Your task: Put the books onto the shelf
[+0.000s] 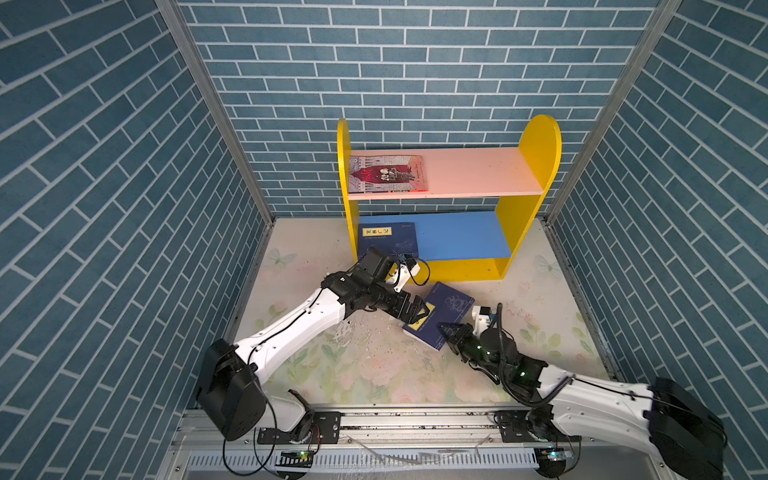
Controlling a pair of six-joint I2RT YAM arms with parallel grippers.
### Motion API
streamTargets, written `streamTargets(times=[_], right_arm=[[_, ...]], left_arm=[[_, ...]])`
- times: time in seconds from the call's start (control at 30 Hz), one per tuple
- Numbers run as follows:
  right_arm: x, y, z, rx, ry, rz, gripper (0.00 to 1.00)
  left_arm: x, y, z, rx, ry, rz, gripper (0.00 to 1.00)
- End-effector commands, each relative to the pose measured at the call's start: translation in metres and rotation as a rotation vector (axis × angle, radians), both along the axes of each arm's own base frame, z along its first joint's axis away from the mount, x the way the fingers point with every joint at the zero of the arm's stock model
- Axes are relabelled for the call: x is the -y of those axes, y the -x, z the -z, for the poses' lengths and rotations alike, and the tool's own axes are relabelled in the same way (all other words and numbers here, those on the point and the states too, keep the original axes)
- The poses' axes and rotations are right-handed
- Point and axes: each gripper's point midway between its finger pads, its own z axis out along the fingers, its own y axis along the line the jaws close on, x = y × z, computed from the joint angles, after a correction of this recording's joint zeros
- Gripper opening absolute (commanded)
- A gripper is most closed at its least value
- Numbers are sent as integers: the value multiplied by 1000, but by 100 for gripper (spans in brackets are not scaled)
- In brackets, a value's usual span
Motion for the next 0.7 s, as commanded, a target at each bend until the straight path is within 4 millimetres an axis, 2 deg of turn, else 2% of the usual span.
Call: streamTargets(times=[0.0,0.1,0.17,0.3,0.37,0.43,0.57,0.67], right_arm=[[39,13,36,-60,215,36,7],[48,17,31,-62,223,46,6],[48,14,17,-22,211,53,6],[41,3,-13,50,220,64,7],[32,-2,-26,74,227,51,7],[21,-6,-37,93,223,34,7],[3,-15,-59,126,198,16,7],[-7,-24,-78,170,201,16,7]], left_arm=[[-17,23,-16,-69,0,28,100],[-23,24,-47,-119,96,-11,100],[-29,22,-58,-194,162,-62,100],[-44,8,-49,-467,327,-244,100],[-49,-1,-45,-584,448,-289,100],[-58,-5,-45,-591,490,-339,100],[-70,-3,-51,-496,463,-355,100],[-74,-6,-47,-534,489,-419,100]])
